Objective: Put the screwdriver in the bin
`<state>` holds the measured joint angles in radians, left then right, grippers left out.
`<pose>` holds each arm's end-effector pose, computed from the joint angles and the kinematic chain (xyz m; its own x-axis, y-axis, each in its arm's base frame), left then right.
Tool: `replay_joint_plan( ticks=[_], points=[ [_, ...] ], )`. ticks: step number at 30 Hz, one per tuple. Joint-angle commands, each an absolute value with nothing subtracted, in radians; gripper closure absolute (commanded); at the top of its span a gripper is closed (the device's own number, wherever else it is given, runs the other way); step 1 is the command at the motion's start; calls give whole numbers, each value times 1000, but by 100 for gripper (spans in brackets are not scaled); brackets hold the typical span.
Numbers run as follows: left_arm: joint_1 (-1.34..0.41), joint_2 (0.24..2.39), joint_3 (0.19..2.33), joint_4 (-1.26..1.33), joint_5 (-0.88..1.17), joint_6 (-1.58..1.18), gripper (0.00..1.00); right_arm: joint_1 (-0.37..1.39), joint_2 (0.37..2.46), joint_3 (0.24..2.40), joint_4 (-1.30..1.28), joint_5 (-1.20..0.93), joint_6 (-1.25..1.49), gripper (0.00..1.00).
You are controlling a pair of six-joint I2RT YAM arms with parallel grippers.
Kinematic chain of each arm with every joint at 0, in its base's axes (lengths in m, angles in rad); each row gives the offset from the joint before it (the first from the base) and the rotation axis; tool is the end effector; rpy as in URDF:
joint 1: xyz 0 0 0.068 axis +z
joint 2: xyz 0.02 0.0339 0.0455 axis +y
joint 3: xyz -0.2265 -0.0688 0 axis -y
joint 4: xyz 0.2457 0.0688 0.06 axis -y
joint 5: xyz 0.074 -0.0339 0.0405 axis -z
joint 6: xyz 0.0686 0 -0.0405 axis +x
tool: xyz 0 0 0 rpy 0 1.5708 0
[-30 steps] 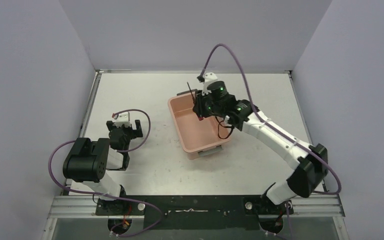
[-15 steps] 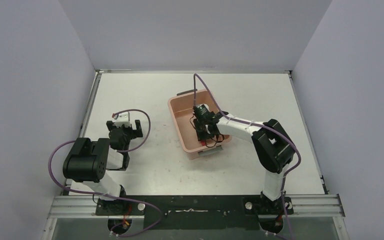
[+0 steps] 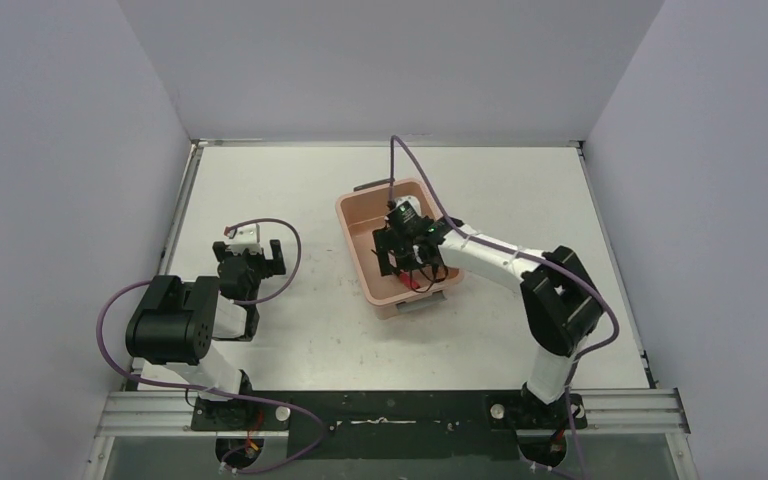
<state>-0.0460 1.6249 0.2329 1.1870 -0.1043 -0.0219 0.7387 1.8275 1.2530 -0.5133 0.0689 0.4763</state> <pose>0.2743 -0.0055 0.0796 -0.2021 -0.0125 -0.9793 -0.0605 0.9982 -0.0003 0.2860 0.2541 0.1233 -0.8790 -0.1819 -0.4407 -0.2757 0.9480 0.1588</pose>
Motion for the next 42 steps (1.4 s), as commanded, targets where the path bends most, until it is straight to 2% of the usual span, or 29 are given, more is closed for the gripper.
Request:
replay_joint_plan(
  ticks=[1, 3, 7, 11, 19, 25, 35, 42],
  points=[
    [-46, 1617, 251, 1224, -106, -24, 3, 766, 1656, 1350, -540, 143, 452, 5],
    [-46, 1615, 251, 1224, -106, -24, 3, 767, 1609, 1374, -555, 167, 428, 0],
    [-46, 1615, 252, 1223, -106, -23, 3, 763, 1511, 1418, -567, 248, 352, 0],
    [-46, 1617, 251, 1226, -106, -23, 3, 708, 1384, 1368, -544, 394, 305, 0],
    [-46, 1616, 250, 1226, -106, -24, 3, 319, 1080, 947, -302, 420, 310, 0],
    [-46, 1615, 250, 1223, -106, -24, 3, 138, 942, 630, -85, 411, 321, 0],
    [-46, 1615, 251, 1225, -106, -24, 3, 102, 839, 287, 232, 381, 320, 0],
    [-47, 1616, 252, 1221, -107, -22, 3, 99, 747, 219, 278, 388, 302, 0]
  ],
)
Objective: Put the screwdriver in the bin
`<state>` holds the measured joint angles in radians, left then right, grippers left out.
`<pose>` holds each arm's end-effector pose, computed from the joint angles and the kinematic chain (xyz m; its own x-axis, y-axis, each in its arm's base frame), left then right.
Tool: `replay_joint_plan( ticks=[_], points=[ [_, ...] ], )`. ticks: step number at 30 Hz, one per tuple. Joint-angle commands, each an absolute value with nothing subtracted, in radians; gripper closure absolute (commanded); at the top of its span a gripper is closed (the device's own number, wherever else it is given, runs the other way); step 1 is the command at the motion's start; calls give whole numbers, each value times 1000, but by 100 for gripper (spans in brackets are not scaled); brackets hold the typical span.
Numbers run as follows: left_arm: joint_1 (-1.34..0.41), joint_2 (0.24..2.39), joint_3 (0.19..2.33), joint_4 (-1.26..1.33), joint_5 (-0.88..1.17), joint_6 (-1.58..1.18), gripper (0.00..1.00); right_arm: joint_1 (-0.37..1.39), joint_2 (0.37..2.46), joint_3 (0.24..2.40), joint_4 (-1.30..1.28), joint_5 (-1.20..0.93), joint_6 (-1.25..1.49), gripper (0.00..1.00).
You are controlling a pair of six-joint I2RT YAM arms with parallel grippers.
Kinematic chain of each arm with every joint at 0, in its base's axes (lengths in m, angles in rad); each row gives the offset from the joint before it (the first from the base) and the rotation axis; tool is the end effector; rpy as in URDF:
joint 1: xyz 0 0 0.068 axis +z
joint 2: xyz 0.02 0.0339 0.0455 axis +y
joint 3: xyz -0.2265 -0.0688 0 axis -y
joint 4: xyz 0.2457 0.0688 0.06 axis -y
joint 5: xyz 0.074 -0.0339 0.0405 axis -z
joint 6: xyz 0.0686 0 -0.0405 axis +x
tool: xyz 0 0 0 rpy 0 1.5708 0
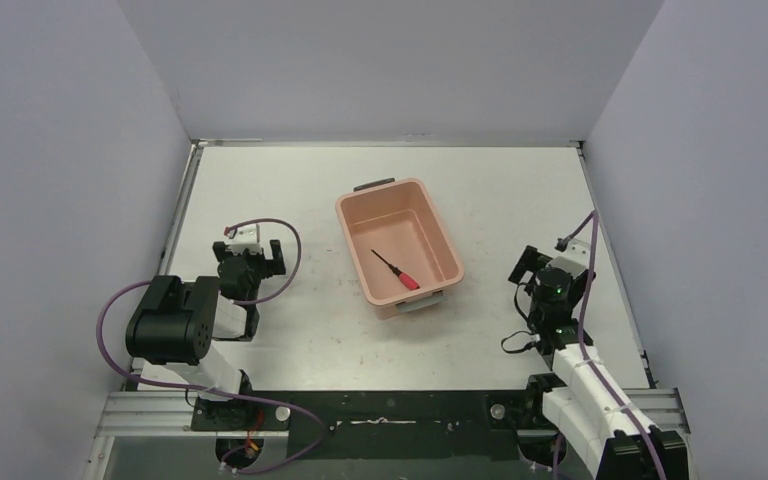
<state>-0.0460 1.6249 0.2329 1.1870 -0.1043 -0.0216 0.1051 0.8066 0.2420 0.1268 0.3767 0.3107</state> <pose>0.2743 -0.0055 0.0796 -0.2021 -0.0122 -0.9793 -0.0605 0.9982 0.0000 0.2291 -0.0012 0.1378 -0.3300 0.2511 -0.9100 0.3515 0.9273 0.1284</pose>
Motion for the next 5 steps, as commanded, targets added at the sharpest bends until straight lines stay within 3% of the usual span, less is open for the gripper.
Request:
replay_joint_plan(
  ticks=[1, 5],
  points=[
    [-47, 1617, 253, 1221, -107, -23, 3, 99, 733, 210, 280, 394, 302, 0],
    [-48, 1615, 252, 1221, -107, -23, 3, 100, 703, 189, 290, 408, 302, 0]
  ],
)
